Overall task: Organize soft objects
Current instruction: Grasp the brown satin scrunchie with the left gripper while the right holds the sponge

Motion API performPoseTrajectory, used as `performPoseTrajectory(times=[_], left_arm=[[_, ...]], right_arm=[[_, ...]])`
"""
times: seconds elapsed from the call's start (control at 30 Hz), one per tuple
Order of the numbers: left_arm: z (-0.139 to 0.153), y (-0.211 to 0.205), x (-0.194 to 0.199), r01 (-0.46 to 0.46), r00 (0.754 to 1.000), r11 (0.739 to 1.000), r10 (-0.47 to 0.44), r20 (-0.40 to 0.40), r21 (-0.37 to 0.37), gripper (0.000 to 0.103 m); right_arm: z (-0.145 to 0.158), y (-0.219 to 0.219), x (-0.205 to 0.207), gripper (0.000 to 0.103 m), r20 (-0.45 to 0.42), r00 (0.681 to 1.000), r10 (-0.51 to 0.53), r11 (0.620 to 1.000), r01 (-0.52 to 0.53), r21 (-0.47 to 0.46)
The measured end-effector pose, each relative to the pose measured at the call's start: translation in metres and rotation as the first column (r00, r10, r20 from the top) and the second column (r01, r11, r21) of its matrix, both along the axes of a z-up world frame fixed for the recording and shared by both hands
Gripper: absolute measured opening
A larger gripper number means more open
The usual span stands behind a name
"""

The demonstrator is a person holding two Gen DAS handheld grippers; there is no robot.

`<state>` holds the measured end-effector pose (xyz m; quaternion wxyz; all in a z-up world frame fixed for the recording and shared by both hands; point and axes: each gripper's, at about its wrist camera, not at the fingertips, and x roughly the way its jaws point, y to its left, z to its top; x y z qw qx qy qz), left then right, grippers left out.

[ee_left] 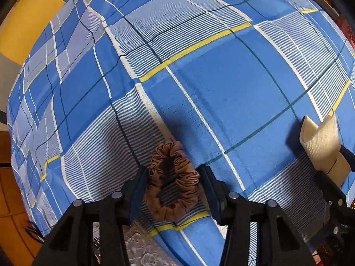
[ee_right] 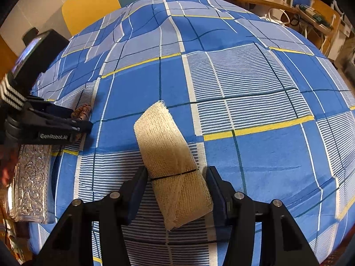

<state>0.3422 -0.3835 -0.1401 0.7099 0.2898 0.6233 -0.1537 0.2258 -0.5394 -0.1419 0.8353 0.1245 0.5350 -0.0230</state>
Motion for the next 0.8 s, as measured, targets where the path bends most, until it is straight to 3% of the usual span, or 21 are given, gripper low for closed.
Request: performPoseTrajectory(times=[0.07, 0.23, 0.63, 0.8], left_arm=[[0.001, 0.0, 0.0, -0.001, 1.0, 1.0, 0.0, -0.021, -0.029, 0.03], [0.006, -0.003, -0.01, 0.041, 0.999, 0.998, -0.041, 0.004, -0.04, 0.023], [0.076, 0.016, -0.03, 0.06, 0.993, 0.974, -0.035, 0.116, -0.218, 0.021], [0.1, 0.029, -0.053, 0.06, 0.993, 0.935, -0.018, 0.12, -0.35, 0.021]], right_arm=[[0.0, 0.0, 0.0, 0.056, 0.0, 1.0, 0.002, 1.0, -0.002, -0.002], [-0.001, 0.0, 0.0, 0.056, 0.003, 1.0, 0.004, 1.0, -0.004, -0.005], [-0.001, 0.0, -0.002, 0.057, 0.008, 1.0, 0.007, 1.0, -0.006, -0.004], [-0.002, 0.008, -0.003, 0.057, 0.013, 0.999, 0.043, 0.997, -0.042, -0.06]])
